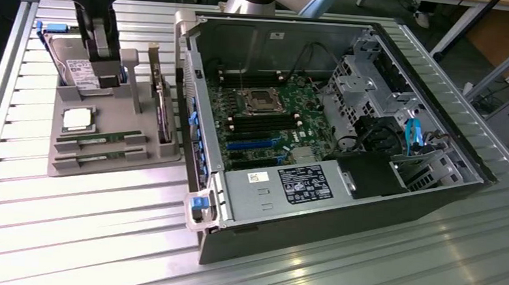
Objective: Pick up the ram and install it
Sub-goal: 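Pick up the ram and move it above insertion slot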
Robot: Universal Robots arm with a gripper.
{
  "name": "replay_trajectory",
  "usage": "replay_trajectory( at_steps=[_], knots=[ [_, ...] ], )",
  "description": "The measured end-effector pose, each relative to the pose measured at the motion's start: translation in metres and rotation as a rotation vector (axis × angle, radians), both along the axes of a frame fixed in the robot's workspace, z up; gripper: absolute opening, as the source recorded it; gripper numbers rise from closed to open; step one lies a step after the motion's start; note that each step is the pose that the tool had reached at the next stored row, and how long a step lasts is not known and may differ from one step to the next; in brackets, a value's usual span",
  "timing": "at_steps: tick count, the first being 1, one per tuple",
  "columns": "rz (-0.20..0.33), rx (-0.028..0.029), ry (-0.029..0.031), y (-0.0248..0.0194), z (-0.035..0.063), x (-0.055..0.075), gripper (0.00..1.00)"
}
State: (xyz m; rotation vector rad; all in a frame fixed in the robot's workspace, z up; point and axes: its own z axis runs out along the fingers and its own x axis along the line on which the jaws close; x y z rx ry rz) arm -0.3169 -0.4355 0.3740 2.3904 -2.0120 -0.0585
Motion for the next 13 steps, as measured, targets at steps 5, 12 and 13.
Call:
replay_trajectory(
  at_steps=[5,12,13],
  knots=[
    [-0.001,0.0000,0.0000,-0.0001,-0.0001,-0.001,0.30],
    [-0.069,-0.0022,0.0000,0.0008,-0.0209,-0.009,0.30],
    [-0.069,-0.0031,0.0003,0.0008,-0.0238,-0.012,0.30]
  ],
)
